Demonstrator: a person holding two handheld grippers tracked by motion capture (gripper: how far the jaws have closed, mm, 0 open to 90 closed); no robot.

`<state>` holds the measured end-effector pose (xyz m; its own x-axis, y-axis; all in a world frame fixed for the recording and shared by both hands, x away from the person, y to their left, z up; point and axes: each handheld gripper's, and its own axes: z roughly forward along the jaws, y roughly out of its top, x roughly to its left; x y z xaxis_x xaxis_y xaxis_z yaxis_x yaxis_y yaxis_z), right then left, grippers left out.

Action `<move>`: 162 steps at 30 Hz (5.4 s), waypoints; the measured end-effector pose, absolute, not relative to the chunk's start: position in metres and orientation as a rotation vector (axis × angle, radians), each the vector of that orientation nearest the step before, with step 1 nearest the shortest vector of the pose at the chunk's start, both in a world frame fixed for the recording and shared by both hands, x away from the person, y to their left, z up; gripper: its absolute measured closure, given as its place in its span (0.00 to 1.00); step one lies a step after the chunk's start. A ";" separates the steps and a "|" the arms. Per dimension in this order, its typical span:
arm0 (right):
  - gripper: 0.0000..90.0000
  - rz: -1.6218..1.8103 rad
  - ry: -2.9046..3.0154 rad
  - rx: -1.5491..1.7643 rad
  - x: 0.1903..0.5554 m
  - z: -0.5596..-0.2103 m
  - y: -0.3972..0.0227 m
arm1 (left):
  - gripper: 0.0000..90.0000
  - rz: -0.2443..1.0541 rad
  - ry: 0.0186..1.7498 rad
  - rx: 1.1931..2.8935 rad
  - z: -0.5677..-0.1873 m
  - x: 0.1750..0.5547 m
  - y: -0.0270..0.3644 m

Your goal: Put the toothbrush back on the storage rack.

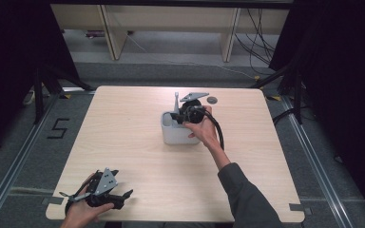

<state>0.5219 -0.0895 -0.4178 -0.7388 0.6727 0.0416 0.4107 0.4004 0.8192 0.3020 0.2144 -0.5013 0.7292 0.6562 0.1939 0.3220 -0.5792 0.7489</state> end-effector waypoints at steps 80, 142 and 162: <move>0.34 1.411 2.186 0.953 0.464 -0.391 -0.147 | 0.17 0.619 0.730 2.204 -0.502 0.303 0.214; 0.23 1.313 2.244 0.978 0.399 -0.410 -0.204 | 0.17 0.614 0.711 2.234 -0.500 0.302 0.215; 0.23 1.305 2.274 1.033 0.377 -0.427 -0.207 | 0.17 0.614 0.732 2.217 -0.502 0.303 0.214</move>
<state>0.3768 -0.2072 -0.4274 -0.6864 0.7234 0.0739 0.4289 0.3207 0.8445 0.3028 0.2143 -0.5018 0.7262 0.6557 0.2065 0.3174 -0.5863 0.7453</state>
